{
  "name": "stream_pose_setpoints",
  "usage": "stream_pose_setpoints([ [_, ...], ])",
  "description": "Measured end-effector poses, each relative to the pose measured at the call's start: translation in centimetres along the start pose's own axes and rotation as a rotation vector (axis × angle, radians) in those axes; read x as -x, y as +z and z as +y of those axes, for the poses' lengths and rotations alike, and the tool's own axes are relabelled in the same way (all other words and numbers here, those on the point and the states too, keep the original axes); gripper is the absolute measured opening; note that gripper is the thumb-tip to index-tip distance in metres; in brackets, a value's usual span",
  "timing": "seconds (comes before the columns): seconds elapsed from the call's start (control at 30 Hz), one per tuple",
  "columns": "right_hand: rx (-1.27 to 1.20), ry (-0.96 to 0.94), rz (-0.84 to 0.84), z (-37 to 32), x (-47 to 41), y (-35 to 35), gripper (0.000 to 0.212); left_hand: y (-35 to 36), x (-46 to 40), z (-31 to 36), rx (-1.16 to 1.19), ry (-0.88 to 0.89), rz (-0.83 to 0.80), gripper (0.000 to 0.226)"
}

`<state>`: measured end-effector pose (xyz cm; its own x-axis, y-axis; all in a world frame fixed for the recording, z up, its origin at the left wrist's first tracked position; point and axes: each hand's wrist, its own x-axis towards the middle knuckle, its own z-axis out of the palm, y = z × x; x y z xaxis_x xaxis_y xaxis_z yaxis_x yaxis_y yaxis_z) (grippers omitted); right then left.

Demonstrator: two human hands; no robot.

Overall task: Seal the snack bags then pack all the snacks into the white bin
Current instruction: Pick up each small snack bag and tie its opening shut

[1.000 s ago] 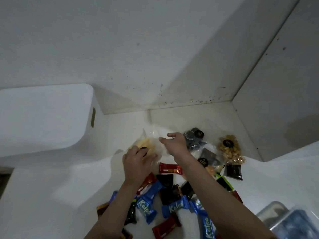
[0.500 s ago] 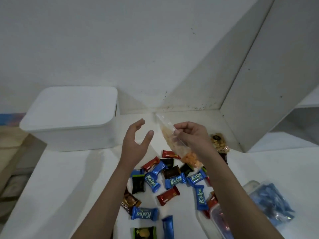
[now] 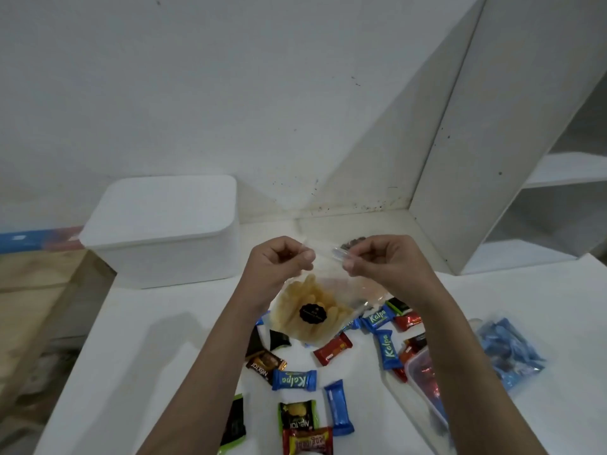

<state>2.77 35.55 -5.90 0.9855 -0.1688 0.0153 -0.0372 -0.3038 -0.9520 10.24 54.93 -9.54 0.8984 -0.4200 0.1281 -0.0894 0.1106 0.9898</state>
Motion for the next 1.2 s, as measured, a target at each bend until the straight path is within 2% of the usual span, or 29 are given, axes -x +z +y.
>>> stream_pose_setpoints([
  [0.13, 0.102, -0.061, 0.029, -1.3, 0.5, 0.9, 0.013, -0.6, 1.3, 1.3, -0.019, 0.034, 0.010, 0.009],
  [0.3, 0.375, -0.090, 0.027, -2.7, 1.0, 2.2, 0.005, -1.0, 2.3, 2.5, -0.098, 0.075, 0.021, 0.008],
  [0.43, 0.361, -0.128, -0.014, -3.6, 1.1, 3.3, 0.004, -1.3, 2.4, 3.1, -0.148, 0.121, 0.085, 0.017],
  [0.77, 0.354, -0.225, -0.005, -4.7, 0.5, 4.8, 0.010, -0.8, 2.2, 3.8, -0.266, 0.212, 0.166, 0.014],
  [1.0, 0.338, -0.298, 0.067, -4.8, 0.0, 4.9, 0.014, -0.5, 1.6, 4.4, -0.254, 0.221, 0.121, 0.019],
  [1.2, 0.293, -0.316, 0.055, -4.5, -1.0, 4.5, 0.016, -1.0, 0.9, 4.8, -0.239, 0.178, 0.038, 0.021],
])
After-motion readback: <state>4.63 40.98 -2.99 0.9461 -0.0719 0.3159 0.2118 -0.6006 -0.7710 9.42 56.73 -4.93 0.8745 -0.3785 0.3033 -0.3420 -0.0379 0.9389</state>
